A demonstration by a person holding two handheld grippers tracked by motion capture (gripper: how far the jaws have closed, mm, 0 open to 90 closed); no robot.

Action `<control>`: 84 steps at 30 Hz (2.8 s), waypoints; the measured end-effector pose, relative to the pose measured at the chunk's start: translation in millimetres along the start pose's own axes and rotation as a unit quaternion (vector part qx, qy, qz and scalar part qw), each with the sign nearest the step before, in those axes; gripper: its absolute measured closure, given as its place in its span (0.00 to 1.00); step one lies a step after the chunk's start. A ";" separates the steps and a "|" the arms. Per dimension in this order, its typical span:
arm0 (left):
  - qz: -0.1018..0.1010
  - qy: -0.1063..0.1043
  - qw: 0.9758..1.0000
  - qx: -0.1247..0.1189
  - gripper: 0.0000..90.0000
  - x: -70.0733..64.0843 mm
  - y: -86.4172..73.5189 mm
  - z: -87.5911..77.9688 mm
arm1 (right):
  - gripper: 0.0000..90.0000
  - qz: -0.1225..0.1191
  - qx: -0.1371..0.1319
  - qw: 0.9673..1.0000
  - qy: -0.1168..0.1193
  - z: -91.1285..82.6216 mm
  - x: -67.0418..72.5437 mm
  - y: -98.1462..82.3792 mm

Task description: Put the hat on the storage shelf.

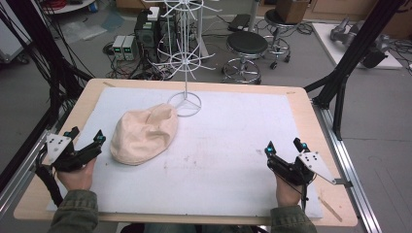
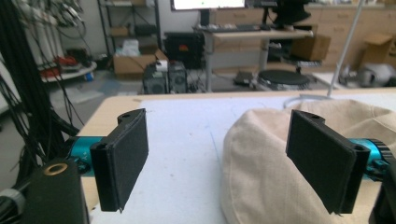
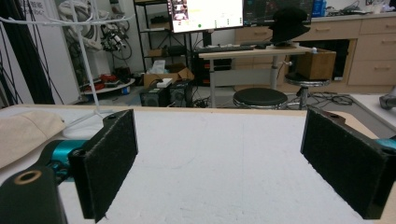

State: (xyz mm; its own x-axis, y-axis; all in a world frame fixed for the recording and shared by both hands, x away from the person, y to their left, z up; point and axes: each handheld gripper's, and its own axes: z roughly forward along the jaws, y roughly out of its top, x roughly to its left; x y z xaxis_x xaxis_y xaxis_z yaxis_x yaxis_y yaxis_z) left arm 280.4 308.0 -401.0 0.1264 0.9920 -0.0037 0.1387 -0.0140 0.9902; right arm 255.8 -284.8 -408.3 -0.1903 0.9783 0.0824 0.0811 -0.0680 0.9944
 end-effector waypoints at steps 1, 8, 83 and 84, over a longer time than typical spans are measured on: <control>-0.003 -0.006 1.000 0.007 0.24 -0.1 2.4 3.7 | 0.11 0.000 0.000 1.000 0.000 0.0 0.0 0.0; -0.004 -0.018 0.999 0.034 0.26 -1.0 17.7 24.8 | 0.11 -0.003 0.004 1.000 0.003 0.8 0.2 -0.5; 0.044 -0.136 0.928 0.344 0.29 -19.4 15.8 184.8 | 0.11 -0.004 0.015 0.999 0.034 3.2 -0.9 -1.3; 0.045 -0.135 0.927 0.347 0.29 -19.4 14.3 185.7 | 0.11 -0.005 0.016 0.999 0.034 3.3 -1.0 -1.3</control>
State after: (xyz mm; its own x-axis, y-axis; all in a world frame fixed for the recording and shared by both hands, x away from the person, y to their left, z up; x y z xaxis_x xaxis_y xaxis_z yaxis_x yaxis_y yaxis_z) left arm 462.3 265.3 -412.6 0.3958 0.9168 -0.0530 0.7031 -0.2654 0.6597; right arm 259.1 -285.0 -409.9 -0.2566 0.9634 0.0779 0.1091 -0.0513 0.9927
